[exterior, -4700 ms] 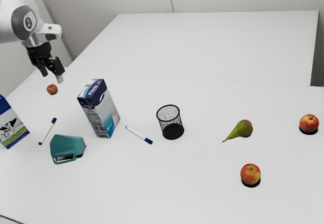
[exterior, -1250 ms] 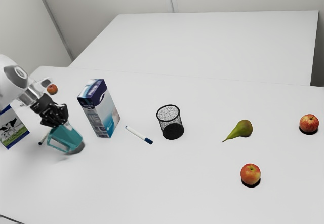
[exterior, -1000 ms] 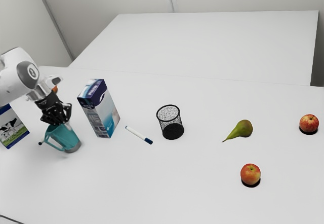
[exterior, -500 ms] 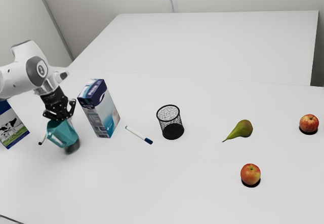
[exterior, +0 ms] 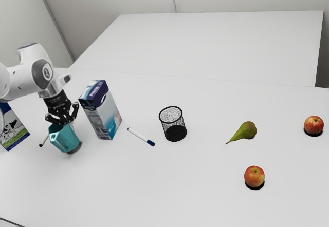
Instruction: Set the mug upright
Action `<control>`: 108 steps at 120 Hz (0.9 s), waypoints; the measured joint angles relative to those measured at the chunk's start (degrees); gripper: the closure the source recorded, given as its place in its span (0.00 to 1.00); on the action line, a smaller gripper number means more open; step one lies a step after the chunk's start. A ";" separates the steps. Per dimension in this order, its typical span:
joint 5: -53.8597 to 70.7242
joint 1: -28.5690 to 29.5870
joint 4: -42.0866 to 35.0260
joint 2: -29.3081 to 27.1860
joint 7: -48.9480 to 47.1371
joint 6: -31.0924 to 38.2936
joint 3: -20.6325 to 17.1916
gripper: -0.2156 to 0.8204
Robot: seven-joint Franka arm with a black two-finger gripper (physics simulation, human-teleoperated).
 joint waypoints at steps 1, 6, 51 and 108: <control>0.00 0.00 0.01 0.09 -0.08 0.00 -0.01 0.97; 0.00 -0.01 0.01 0.47 -0.49 0.02 -0.02 0.97; 2.47 -1.07 0.53 2.01 -3.40 0.17 0.00 0.97; 0.92 -0.39 1.07 1.85 -3.86 0.28 0.11 0.32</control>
